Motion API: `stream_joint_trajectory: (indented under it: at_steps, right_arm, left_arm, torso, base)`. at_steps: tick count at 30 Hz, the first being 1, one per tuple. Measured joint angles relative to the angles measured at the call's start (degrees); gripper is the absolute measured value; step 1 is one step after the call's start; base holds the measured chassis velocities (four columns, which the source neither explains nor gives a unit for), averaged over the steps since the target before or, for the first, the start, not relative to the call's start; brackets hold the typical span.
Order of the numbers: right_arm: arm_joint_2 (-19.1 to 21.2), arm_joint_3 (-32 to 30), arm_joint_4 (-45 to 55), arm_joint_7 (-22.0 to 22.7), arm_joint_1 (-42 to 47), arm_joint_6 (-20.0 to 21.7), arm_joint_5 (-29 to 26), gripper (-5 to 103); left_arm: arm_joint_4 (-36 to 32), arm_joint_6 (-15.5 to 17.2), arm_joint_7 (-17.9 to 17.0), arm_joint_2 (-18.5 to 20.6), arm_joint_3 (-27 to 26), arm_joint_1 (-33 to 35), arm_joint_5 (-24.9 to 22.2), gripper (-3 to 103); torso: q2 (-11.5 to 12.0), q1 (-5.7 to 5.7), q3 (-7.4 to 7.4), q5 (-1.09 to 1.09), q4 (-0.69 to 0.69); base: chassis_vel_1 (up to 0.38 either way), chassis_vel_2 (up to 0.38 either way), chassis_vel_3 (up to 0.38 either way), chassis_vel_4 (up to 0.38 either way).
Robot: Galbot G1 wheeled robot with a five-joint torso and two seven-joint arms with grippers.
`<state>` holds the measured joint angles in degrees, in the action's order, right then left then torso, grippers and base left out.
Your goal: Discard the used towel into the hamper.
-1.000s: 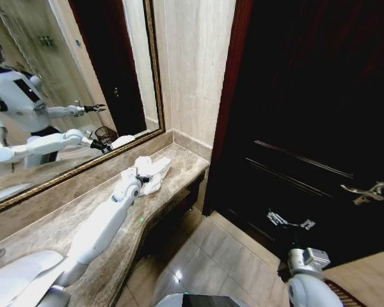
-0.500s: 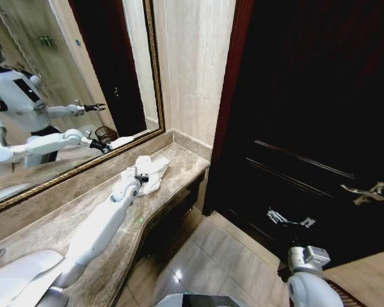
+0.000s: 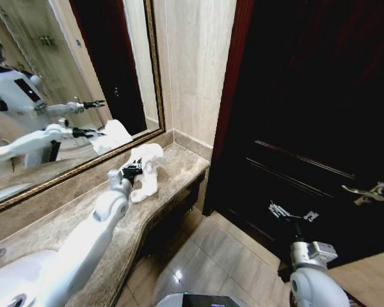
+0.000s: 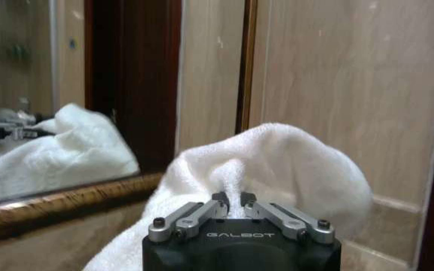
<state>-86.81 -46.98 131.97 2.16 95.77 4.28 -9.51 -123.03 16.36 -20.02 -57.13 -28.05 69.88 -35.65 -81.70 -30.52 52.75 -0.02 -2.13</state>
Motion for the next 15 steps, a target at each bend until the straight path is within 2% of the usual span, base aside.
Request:
stream_joint_trajectory:
  at_steps: [1,3,4,6,7,8,12,15]
  right_arm:
    - [0.55,-0.35,1.08,-0.06,0.45,0.12,-1.27,100]
    - [1.17,-0.84,2.18,-0.30,1.04,0.11,-2.63,100]
    - [1.17,-0.84,2.18,-0.30,1.04,0.11,-2.63,100]
    - [1.65,-1.48,3.17,-0.84,1.72,0.02,-3.86,100]
    - [1.86,-1.92,3.80,-1.25,2.16,0.01,-4.70,100]
    - [1.86,-1.92,3.80,-1.25,2.16,0.01,-4.70,100]
    - [1.95,-3.10,5.03,-2.27,2.74,0.01,-6.08,100]
    - [1.84,-3.48,5.61,-2.49,2.88,0.15,-6.76,100]
  left_arm:
    - [-4.94,-1.06,0.55,-1.31,-3.08,4.67,2.92,7]
    - [-9.46,-2.63,1.79,-4.15,-5.83,9.62,7.21,7]
    - [-9.46,-2.63,1.79,-4.15,-5.83,9.62,7.21,7]
    - [-13.09,-5.77,4.01,-8.31,-8.78,15.48,13.48,7]
    - [-15.02,-8.43,5.66,-11.07,-10.12,20.01,17.54,6]
    - [-15.02,-8.43,5.66,-11.07,-10.12,20.01,17.54,6]
    - [-18.49,-11.81,7.85,-15.49,-11.73,27.36,22.14,7]
    - [-19.15,-12.04,7.94,-16.20,-11.50,28.27,22.64,7]
  torso:
    - [0.00,0.00,-0.01,0.04,0.00]
    - [0.00,0.00,-0.01,0.00,0.02]
    - [0.00,0.00,-0.01,0.00,0.02]
    - [0.00,0.00,-0.01,0.02,0.01]
    - [0.00,0.00,-0.01,0.01,0.00]
    - [0.00,0.00,-0.01,0.01,0.00]
    - [-0.01,0.01,-0.01,0.03,0.00]
    - [-0.01,0.01,-0.01,0.03,0.00]
  base:
    - [0.000,0.000,0.000,0.000]
    - [0.000,0.000,0.000,0.000]
    - [0.000,0.000,0.000,0.000]
    - [0.000,0.000,0.000,0.000]
    - [0.000,0.000,0.000,0.000]
    - [0.000,0.000,0.000,0.000]
    - [0.000,0.000,0.000,0.000]
    - [0.000,0.000,0.000,0.000]
